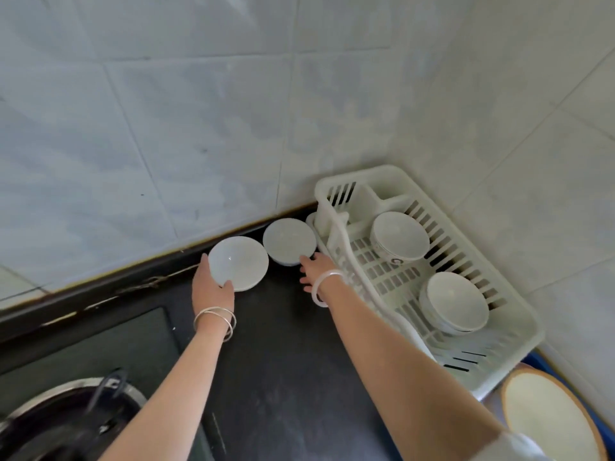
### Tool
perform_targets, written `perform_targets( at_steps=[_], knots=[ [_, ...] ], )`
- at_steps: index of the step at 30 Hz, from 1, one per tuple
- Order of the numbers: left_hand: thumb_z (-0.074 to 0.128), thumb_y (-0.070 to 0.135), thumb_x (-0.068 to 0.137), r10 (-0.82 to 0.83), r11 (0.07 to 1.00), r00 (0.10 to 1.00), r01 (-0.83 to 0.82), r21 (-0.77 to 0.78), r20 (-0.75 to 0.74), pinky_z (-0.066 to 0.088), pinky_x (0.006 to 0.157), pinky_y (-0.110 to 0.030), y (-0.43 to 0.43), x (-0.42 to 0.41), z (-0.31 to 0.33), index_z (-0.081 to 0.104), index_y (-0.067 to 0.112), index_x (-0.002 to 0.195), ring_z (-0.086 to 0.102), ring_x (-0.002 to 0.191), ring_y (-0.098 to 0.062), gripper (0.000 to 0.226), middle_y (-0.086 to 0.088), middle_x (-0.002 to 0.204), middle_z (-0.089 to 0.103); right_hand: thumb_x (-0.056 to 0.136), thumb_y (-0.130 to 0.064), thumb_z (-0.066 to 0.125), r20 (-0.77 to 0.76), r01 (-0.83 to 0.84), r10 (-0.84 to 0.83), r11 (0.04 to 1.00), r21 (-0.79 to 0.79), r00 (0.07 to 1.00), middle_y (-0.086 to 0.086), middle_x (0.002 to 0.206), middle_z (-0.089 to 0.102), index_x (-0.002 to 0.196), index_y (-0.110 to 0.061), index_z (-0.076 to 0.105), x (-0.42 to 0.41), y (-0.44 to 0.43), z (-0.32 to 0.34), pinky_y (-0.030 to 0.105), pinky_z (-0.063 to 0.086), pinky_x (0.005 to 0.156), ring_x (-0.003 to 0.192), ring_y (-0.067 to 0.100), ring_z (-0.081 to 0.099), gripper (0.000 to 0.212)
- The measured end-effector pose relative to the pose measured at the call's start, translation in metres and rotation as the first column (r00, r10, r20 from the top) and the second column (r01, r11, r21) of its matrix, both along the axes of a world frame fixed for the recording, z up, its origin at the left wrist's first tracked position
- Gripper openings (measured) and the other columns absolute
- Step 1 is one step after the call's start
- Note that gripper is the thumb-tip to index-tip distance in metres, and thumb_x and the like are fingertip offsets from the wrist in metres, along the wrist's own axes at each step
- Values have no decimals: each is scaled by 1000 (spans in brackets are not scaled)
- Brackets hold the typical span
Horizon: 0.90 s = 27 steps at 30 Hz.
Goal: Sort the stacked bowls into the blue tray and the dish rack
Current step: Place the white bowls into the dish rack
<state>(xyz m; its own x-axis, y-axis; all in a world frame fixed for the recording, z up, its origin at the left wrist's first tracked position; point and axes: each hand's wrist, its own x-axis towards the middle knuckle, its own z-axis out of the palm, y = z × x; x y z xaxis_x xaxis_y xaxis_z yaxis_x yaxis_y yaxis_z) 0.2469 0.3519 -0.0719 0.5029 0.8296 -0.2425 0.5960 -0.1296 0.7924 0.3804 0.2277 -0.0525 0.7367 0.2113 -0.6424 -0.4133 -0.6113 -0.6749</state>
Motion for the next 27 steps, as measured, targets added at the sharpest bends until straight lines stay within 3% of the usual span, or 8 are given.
perform_targets(
  at_steps=[4, 8, 10, 12, 16, 21, 25, 27],
  knots=[
    [54, 2, 87, 113, 966, 988, -85, -245, 104, 32, 107, -35, 5, -1, -7, 29, 17, 145, 47, 127, -30, 65, -12, 141, 48, 95, -10, 43, -171, 250, -220, 950, 186, 960, 22, 124, 55, 128, -3, 41, 11, 13, -4, 36, 55, 68, 109, 36, 59, 34],
    [52, 0, 86, 132, 943, 973, -64, -327, 190, 32, 105, -32, 10, -3, -12, 40, 18, 139, 47, 128, -27, 57, -9, 138, 52, 92, 3, 41, -173, 368, -334, 899, 236, 927, 19, 118, 53, 127, 0, 44, 15, 12, -2, 37, 57, 72, 112, 41, 56, 35],
    [52, 0, 86, 147, 933, 968, -67, -355, 204, 33, 102, -29, 13, -4, -16, 43, 19, 137, 47, 128, -26, 56, -8, 136, 53, 90, 4, 43, -73, 291, -282, 927, 238, 957, 21, 119, 57, 120, 1, 49, 13, 9, 1, 38, 58, 76, 105, 38, 60, 31],
    [51, -1, 86, 164, 919, 962, -67, -389, 220, 32, 104, -30, 16, -4, -20, 45, 17, 136, 47, 128, -26, 54, -9, 135, 53, 87, 5, 45, -16, 269, -275, 925, 269, 961, 10, 106, 60, 113, -7, 54, 11, 7, 7, 36, 59, 72, 91, 31, 65, 30],
    [40, -4, 90, 382, 755, 865, -88, -650, 326, 41, 102, -36, 17, 1, -18, 51, 12, 129, 49, 124, -29, 44, -13, 127, 55, 86, -1, 53, 106, 72, -93, 980, 188, 990, 5, 87, 68, 82, -10, 60, 5, 15, 27, 35, 60, 72, 70, 18, 66, 11],
    [47, 21, 91, 529, 622, 797, -129, -772, 293, 44, 86, -29, 19, 1, -8, 60, 20, 102, 54, 112, -21, 16, 0, 102, 62, 84, -6, 57, 149, -26, 16, 998, 65, 989, 17, 79, 72, 97, 1, 65, -16, 38, 33, 42, 59, 77, 71, 26, 72, 17],
    [43, 31, 95, 544, 594, 796, -142, -791, 265, 41, 101, -35, 22, 1, -4, 50, 16, 127, 48, 125, -25, 36, -7, 130, 55, 82, -10, 61, 209, -141, 163, 983, -113, 964, 16, 79, 74, 85, -1, 66, -26, 50, 32, 39, 59, 77, 75, 26, 72, 11],
    [46, 30, 94, 546, 593, 800, -159, -790, 249, 41, 103, -36, 23, 2, -3, 49, 15, 129, 48, 125, -26, 38, -8, 135, 52, 82, -11, 61, 229, -164, 200, 972, -169, 953, 15, 80, 74, 86, 0, 66, -29, 51, 30, 37, 59, 75, 75, 26, 72, 12]
  ],
)
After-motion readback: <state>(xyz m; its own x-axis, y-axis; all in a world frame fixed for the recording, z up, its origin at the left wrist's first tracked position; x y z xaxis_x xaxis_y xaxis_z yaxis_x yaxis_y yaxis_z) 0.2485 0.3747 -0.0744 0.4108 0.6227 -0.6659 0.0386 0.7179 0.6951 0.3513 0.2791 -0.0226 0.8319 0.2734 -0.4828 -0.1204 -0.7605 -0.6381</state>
